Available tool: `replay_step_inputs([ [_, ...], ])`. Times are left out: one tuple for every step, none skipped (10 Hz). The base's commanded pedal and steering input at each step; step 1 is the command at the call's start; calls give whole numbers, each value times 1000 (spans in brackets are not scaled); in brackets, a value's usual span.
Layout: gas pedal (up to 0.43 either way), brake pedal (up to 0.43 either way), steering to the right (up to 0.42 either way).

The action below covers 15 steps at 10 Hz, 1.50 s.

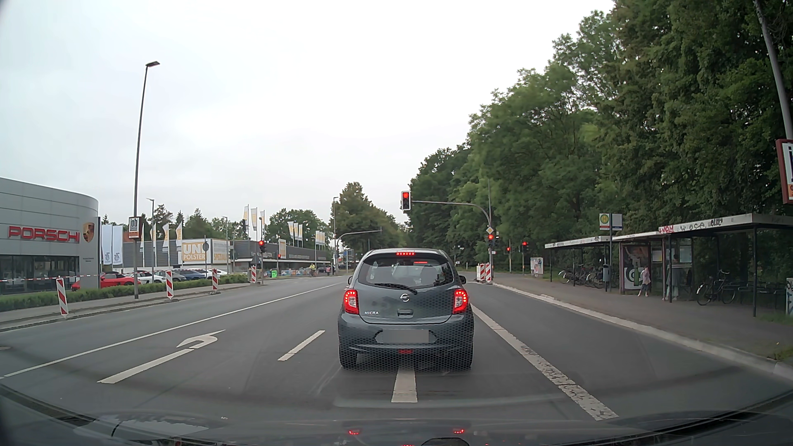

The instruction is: Follow the waypoints while adhering to traffic rules and regulations

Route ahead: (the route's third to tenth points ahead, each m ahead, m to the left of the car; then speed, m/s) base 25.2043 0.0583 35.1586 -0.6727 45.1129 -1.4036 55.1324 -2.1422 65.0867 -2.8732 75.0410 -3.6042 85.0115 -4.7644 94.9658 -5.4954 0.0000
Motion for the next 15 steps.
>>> replay_step_inputs([
  [0, 0, -5],
  [0, 0, -5],
  [0, 0, -5],
  [0, 0, -5],
  [0, 0, -5],
  [0, 0, -5],
  [0, 0, -5],
  [0, 0, -5],
  [0, 0, -5],
  [0, 0, -5],
  [0, 0, -5],
  [0, 0, -5],
  [0, 0, -5],
  [0, 0, -5],
  [0, 0, -5],
])
